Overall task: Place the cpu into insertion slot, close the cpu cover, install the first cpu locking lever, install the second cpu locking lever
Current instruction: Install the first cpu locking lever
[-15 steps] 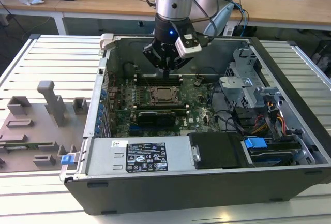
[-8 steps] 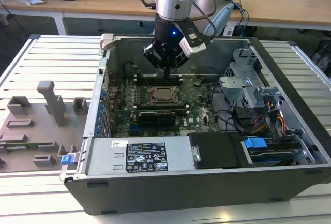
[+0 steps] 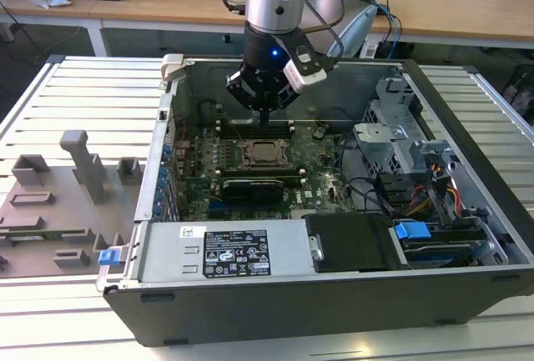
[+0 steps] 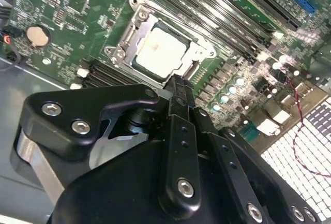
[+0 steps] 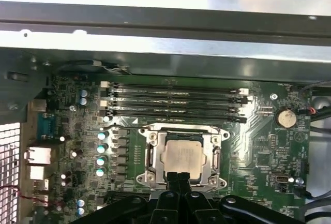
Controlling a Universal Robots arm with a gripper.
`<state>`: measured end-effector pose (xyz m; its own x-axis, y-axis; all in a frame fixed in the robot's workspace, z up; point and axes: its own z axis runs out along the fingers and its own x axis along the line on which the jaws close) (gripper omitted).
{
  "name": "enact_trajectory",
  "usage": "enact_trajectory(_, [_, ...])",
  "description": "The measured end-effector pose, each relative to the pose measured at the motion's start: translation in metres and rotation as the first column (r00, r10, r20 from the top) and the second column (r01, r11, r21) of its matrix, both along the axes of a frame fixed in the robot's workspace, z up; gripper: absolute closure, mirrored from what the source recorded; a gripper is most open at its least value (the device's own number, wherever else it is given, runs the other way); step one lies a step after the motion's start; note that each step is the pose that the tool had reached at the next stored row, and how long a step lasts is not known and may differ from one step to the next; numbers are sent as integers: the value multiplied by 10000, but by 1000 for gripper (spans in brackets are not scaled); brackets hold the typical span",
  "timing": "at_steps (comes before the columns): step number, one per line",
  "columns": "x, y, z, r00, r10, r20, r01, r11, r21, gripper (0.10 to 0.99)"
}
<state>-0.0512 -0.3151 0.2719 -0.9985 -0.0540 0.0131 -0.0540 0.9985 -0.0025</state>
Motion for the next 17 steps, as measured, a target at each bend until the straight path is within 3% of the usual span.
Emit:
enact_trajectory(5, [-121,0,-10,10000,0,0,0,10000,-1,980])
enact_trajectory(12, [-187,0,-24,10000,-1,0,1,10000,-1,980])
enact_trajectory(17, [-333,0,-24,10000,0,7,0,10000,-1,980])
